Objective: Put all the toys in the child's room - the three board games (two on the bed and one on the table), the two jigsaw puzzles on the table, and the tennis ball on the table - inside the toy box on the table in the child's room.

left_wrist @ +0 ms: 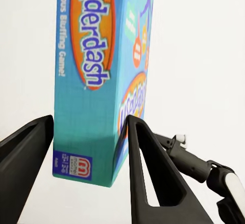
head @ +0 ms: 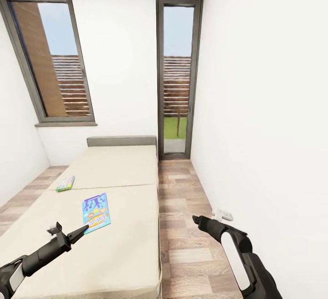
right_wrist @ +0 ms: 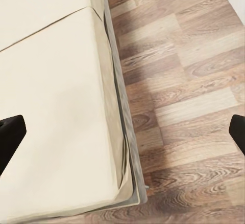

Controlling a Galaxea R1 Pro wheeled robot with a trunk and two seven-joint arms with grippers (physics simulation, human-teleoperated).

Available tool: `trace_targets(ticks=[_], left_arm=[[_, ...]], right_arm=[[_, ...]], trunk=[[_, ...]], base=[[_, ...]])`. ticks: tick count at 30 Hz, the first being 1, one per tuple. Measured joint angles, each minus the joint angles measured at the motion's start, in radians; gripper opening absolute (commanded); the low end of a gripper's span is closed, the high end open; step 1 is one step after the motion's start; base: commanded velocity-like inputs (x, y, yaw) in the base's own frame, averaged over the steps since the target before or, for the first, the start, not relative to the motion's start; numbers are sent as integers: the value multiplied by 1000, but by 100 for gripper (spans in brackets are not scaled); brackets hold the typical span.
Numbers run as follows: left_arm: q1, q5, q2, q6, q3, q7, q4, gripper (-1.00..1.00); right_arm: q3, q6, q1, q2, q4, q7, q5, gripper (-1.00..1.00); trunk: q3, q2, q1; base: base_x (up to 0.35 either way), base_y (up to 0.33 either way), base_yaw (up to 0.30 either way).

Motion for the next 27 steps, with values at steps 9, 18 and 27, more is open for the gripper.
trace_targets(ticks=[9, 18, 27], left_arm=[[0, 0, 0, -1, 0, 0, 0, -100], [-1, 0, 0, -1, 0, 0, 0, -100], [-1, 0, 0, -1, 0, 0, 0, -100]], right_arm=[[2, -21, 0, 1, -1, 0, -1, 100], [2, -25, -1, 1, -1, 0, -1, 100], [1, -25, -1, 1, -1, 0, -2, 100]], trunk=[[33, 62, -34], [67, 125, -69], [67, 125, -69]], base=[[0, 0, 15], [0, 0, 23], [0, 0, 1]])
